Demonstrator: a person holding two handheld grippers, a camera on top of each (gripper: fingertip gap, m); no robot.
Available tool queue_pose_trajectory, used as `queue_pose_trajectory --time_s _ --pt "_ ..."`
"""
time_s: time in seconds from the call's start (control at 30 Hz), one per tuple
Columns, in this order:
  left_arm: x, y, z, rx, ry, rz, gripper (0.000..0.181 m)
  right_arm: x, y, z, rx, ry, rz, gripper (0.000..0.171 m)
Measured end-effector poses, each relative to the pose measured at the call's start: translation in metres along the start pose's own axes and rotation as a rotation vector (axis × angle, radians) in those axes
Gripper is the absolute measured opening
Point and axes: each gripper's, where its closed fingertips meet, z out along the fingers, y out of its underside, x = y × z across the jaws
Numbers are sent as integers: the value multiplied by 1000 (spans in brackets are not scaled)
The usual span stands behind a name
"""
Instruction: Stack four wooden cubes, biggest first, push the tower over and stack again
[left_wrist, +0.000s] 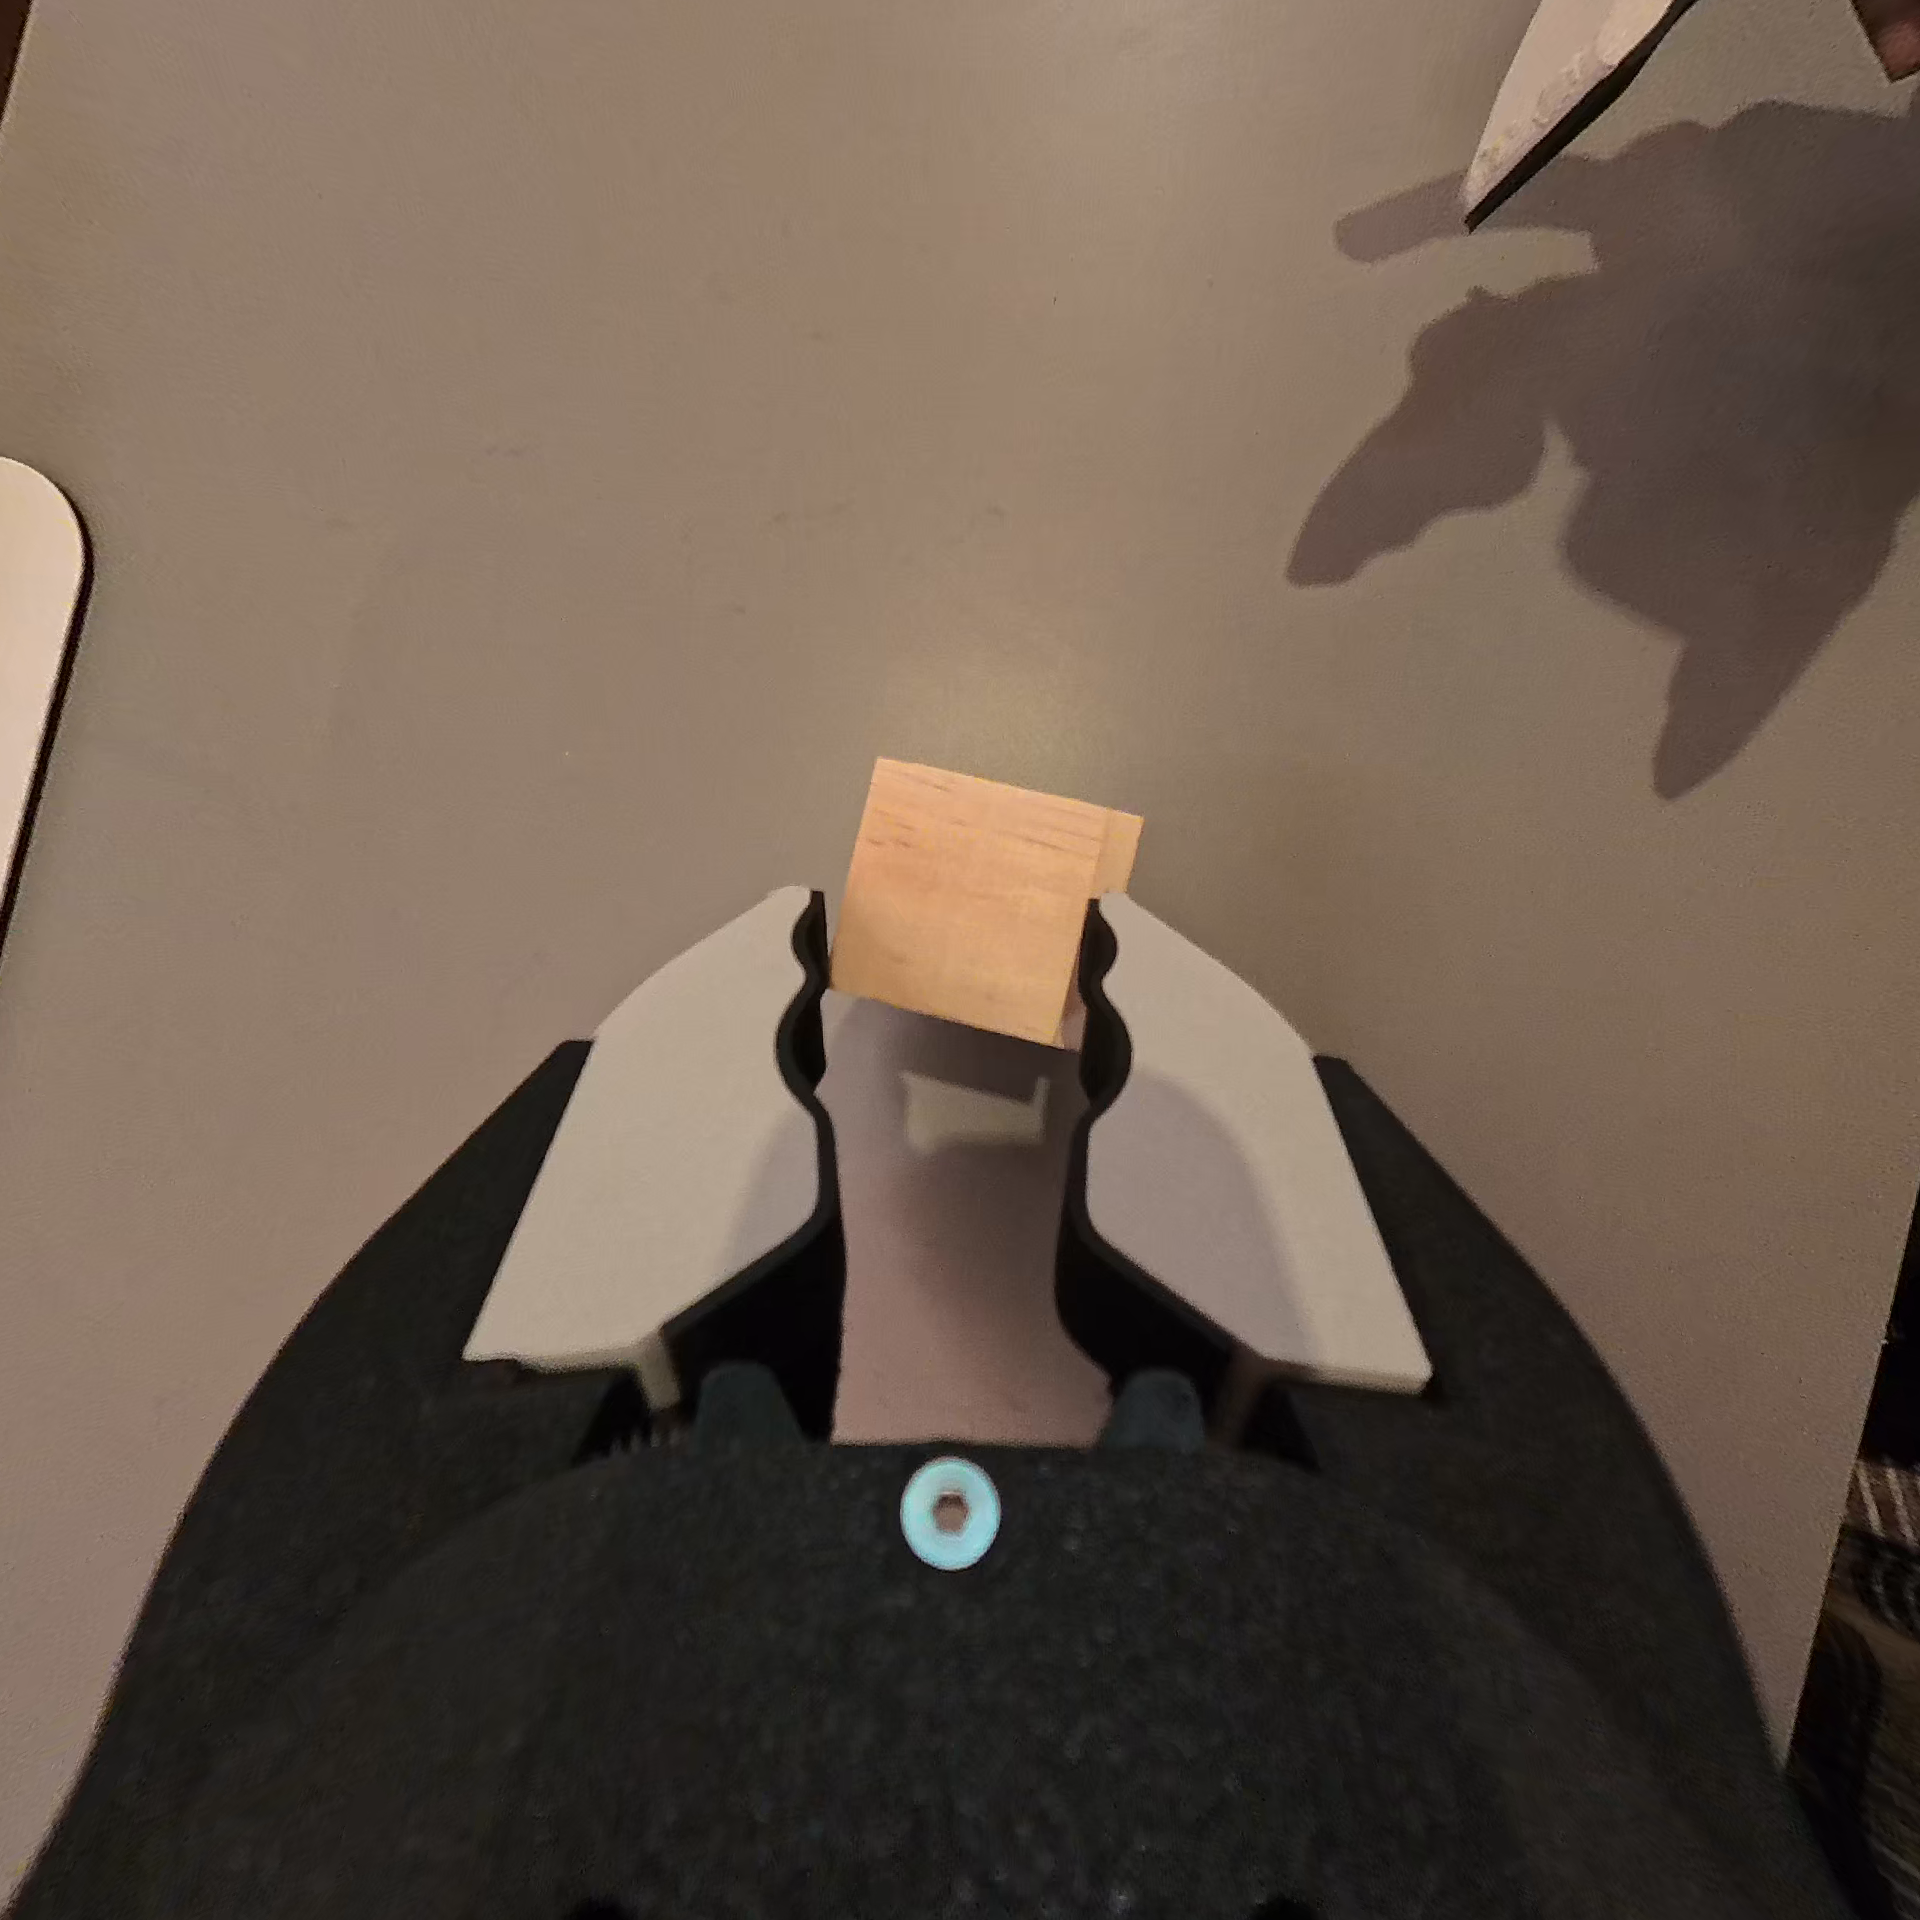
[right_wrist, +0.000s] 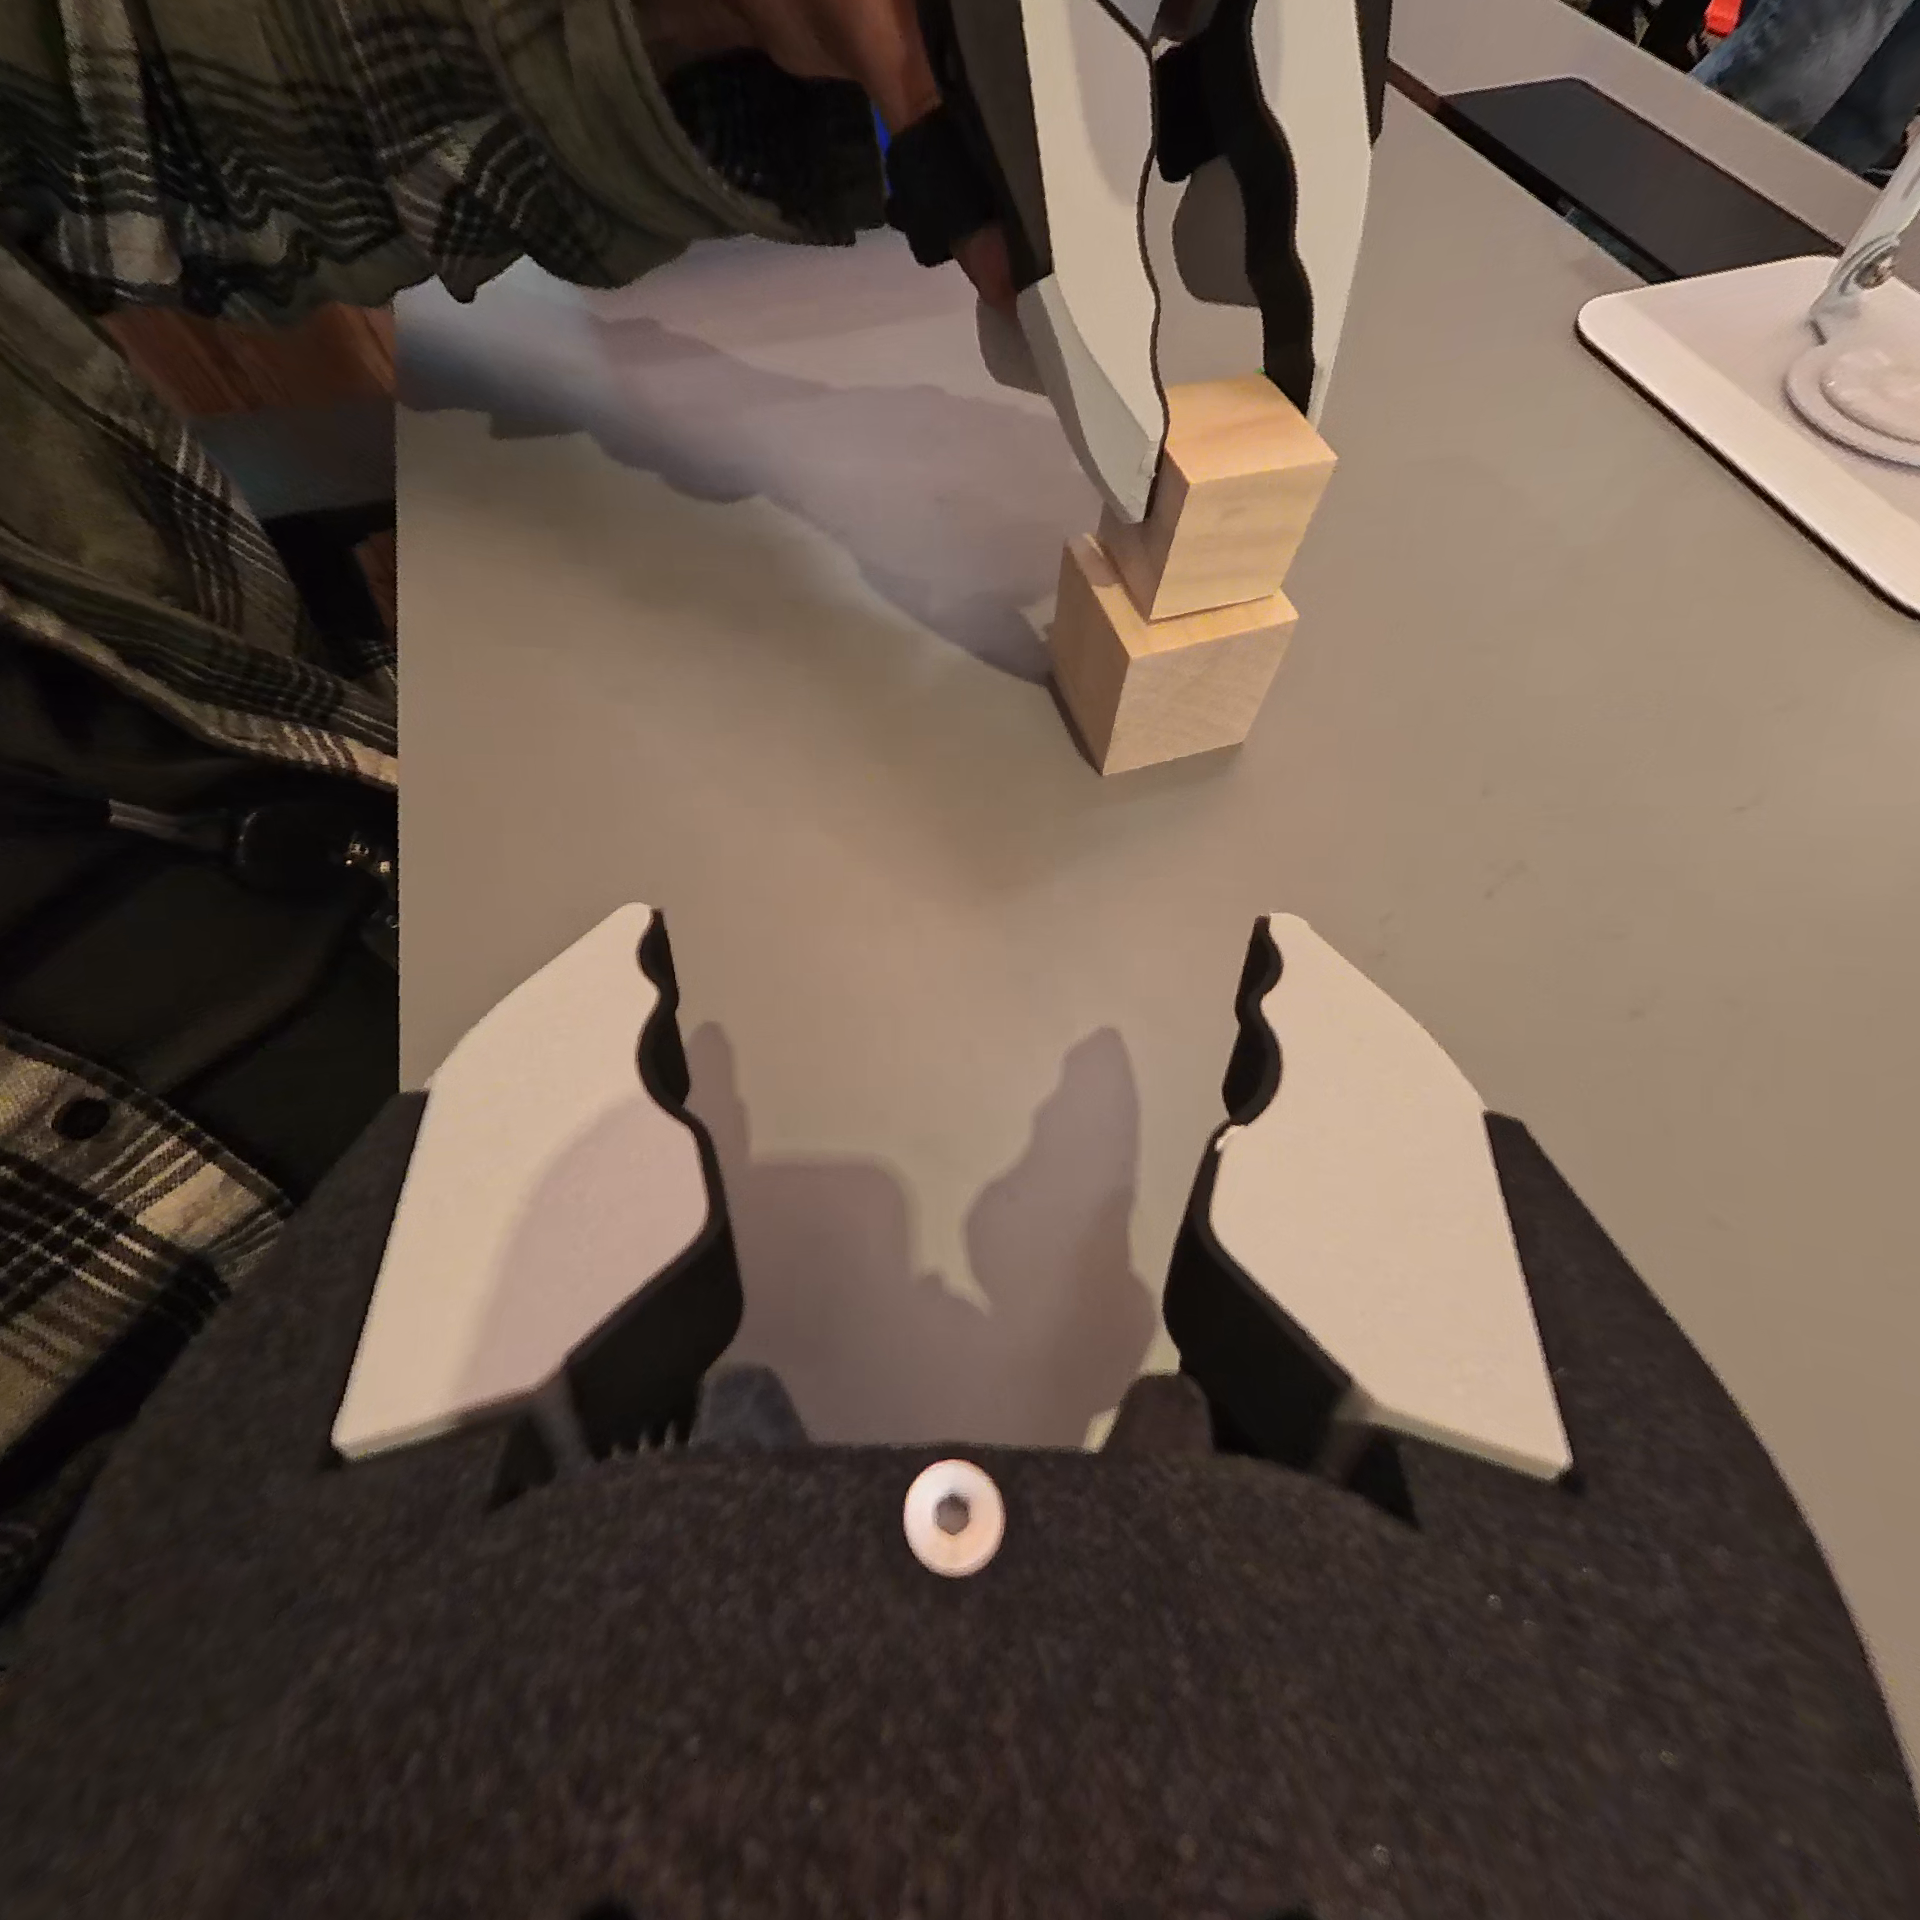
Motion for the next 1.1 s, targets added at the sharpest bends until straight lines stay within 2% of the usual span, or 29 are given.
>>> queue_pose_trajectory --time_s 0.87,1.1 --pt "5 -2 1 -2 13 11 47 1 0 2 -2 -8 4 102" --pt "0 -5 -12 27 -14 23 70 1 -1 2 4 -2 6 104"
